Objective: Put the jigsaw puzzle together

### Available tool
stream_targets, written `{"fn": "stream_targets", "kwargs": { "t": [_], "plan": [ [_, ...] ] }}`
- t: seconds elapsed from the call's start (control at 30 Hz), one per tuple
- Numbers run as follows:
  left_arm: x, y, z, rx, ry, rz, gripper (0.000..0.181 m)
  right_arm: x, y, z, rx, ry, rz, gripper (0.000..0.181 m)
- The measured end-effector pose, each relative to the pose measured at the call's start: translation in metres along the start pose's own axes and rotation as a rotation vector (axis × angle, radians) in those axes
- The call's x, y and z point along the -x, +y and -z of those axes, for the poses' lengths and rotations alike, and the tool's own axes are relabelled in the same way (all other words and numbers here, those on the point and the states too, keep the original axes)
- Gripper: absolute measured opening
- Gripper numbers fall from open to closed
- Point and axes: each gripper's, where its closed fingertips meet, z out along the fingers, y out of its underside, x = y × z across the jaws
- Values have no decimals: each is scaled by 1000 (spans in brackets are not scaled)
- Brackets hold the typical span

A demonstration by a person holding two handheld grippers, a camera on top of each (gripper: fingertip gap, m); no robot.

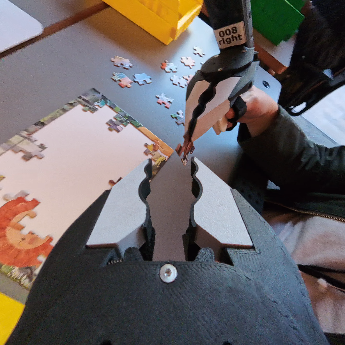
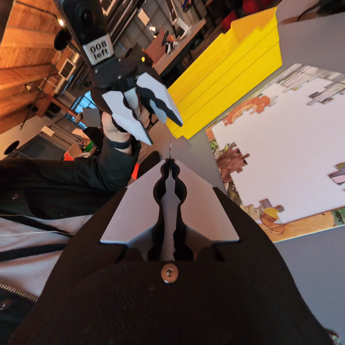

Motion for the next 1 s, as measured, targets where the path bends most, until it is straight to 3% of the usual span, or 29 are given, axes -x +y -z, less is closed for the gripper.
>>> {"fn": "stream_targets", "kwargs": {
  "t": [0.17, 0.2, 0.23, 0.3, 0.37, 0.47, 0.53, 0.63, 0.83, 1.0],
  "plan": [
    [-13, 20, -24, 119, 142, -7, 40, 5, 16, -10, 90, -32, 34, 1],
    [-16, 25, -28, 141, 171, -3, 32, 4, 19, -12, 102, -31, 38, 1],
    [-18, 29, -31, 160, 194, 0, 13, 2, 20, -12, 110, -23, 39, 1],
    [-17, 33, -35, 163, 201, 18, 3, -4, 21, -11, 106, 5, 47, 3],
    [-17, 25, -34, 98, 235, 87, 0, -11, 8, -9, 28, 53, 97, 10],
    [4, 8, -27, -59, 210, 265, 0, -11, -20, -3, -115, 215, 377, 40],
    [15, -4, -18, -188, 226, 370, 0, 2, -31, -3, -163, 306, 599, 40],
    [27, -11, -9, -316, 222, 461, 0, -4, -23, -12, -76, 481, 840, 41],
    [28, -14, -12, -391, 249, 513, 0, -20, -13, -28, 10, 578, 932, 47],
    [26, -15, -18, -406, 272, 530, 0, -29, -22, -18, -13, 684, 963, 46]
  ]
}}
